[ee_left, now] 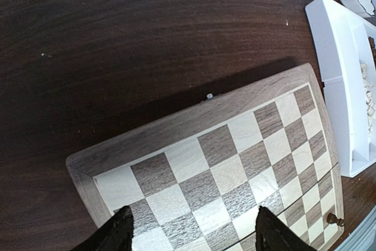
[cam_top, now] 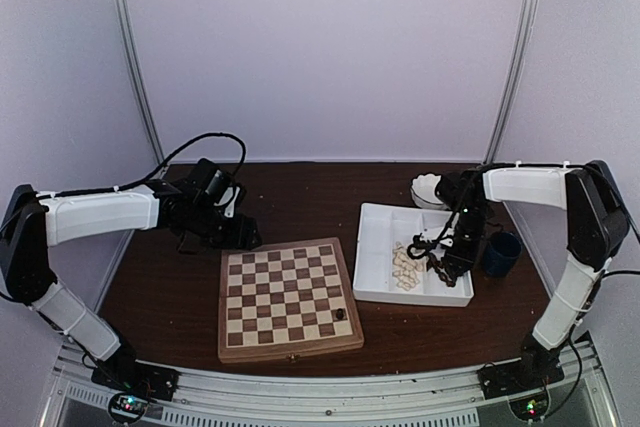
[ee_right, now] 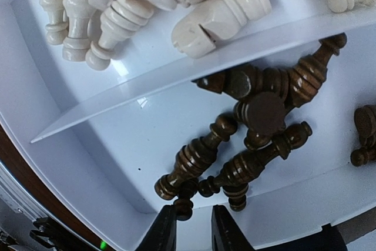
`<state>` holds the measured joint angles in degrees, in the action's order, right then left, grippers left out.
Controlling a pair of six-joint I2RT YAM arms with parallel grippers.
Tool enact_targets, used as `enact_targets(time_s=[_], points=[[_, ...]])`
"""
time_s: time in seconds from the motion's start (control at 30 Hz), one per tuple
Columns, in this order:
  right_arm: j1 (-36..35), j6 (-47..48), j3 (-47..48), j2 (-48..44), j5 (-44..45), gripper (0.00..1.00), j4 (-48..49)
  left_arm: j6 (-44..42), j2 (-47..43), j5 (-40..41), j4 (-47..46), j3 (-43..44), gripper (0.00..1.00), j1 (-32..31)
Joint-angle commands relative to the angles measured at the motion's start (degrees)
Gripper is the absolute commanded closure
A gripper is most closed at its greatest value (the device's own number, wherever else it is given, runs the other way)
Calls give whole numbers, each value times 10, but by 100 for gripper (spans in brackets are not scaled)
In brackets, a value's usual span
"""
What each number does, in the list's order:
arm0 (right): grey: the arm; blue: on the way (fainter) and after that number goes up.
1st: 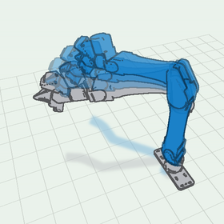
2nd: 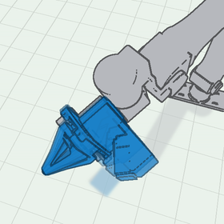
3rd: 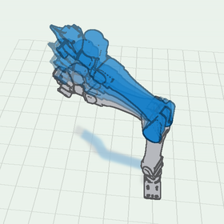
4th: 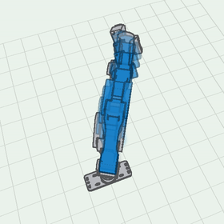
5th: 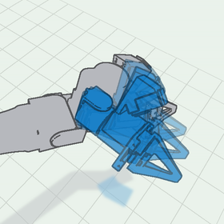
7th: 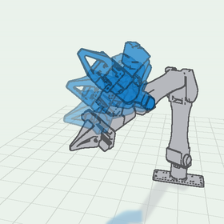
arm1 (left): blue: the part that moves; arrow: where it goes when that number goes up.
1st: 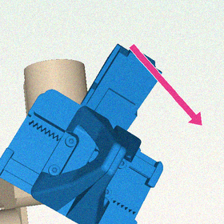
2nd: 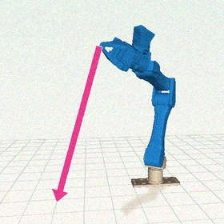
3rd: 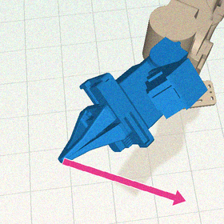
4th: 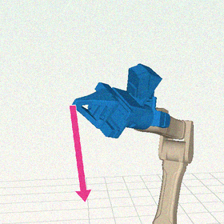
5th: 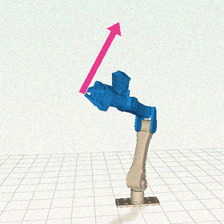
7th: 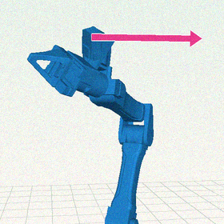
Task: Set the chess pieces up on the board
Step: Pick up the pawn from the storage box.
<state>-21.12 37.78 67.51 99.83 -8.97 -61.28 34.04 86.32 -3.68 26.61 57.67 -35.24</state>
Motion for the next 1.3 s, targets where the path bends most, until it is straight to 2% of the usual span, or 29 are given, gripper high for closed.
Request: enact_targets(time_s=[0.0, 0.37, 0.57, 0.9, 1.07, 1.27], points=[[2, 4, -8, 12, 5, 76, -8, 0, -1, -2, -19, -1, 29, 2], [2, 1, -15, 19, 7, 80, -6, 3, -7, -3, -19, -7, 29, 2], [1, -1, -12, 2, 5, 94, -18, 8, -6, -3, -19, -10, 29, 2], [-36, -16, 71, -75, 44, 96, -96, 8, -14, 1, -20, -15, 29, 2], [-96, -20, 132, -71, 34, 96, -112, 6, -18, 5, -19, -16, 29, 2], [-228, -16, 241, 9, 27, 96, -128, 4, -30, 18, -6, -18, 29, 2]])
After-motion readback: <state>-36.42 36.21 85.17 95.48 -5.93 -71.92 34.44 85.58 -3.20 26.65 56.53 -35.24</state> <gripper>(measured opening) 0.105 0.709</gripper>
